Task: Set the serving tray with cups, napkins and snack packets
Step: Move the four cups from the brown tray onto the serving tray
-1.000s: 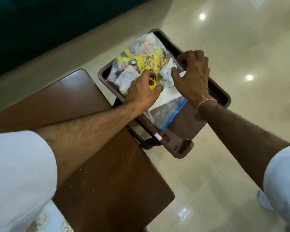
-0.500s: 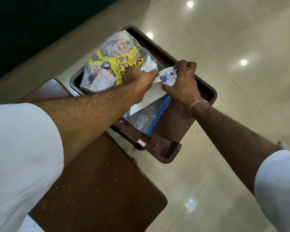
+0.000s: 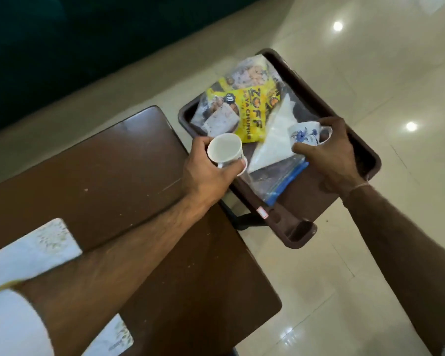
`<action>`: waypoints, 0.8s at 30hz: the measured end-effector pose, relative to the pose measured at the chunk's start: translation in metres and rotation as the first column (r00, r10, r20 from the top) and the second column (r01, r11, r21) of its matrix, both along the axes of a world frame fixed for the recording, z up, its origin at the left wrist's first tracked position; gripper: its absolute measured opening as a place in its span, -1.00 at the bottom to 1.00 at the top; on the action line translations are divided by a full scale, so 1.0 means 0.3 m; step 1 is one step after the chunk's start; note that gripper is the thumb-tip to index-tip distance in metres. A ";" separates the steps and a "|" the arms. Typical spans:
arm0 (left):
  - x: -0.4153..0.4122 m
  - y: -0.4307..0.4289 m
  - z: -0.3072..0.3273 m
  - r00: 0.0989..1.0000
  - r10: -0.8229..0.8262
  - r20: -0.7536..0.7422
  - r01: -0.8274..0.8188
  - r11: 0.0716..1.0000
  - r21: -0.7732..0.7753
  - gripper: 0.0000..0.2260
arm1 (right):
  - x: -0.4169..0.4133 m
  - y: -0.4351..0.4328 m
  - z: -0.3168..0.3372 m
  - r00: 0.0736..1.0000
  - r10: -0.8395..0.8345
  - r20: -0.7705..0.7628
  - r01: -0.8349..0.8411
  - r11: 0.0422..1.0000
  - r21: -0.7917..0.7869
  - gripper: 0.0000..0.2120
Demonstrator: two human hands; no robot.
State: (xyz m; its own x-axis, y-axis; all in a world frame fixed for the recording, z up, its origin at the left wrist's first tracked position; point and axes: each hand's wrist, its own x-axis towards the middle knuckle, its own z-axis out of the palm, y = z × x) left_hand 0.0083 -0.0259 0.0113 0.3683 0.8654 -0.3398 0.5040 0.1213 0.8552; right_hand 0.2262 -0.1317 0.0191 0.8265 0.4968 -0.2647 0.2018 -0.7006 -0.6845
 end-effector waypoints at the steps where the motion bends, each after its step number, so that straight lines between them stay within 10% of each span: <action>1: -0.063 -0.007 0.009 1.000 0.028 -0.013 -0.028 1.000 0.007 -0.46 | -0.043 0.017 0.014 0.999 0.033 -0.028 -0.033 0.999 0.008 -0.41; 12: -0.719 -0.118 0.026 0.882 0.429 -0.198 -0.430 0.902 0.037 -0.40 | -0.776 0.230 0.017 0.772 0.625 -0.117 -0.619 0.781 0.083 -0.27; 24: -1.210 -0.358 -0.025 0.453 0.827 -0.334 -0.888 0.451 -0.087 -0.43 | -1.575 0.325 -0.014 0.276 0.959 -0.057 -0.961 0.275 -0.033 -0.29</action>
State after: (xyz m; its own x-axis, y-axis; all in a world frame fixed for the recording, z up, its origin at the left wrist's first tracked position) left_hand -0.3548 -0.1334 0.0038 -0.6287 0.5807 -0.5172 0.1879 0.7588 0.6236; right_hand -0.2464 -0.0342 0.0149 -0.2446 0.9126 -0.3276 0.7400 -0.0426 -0.6712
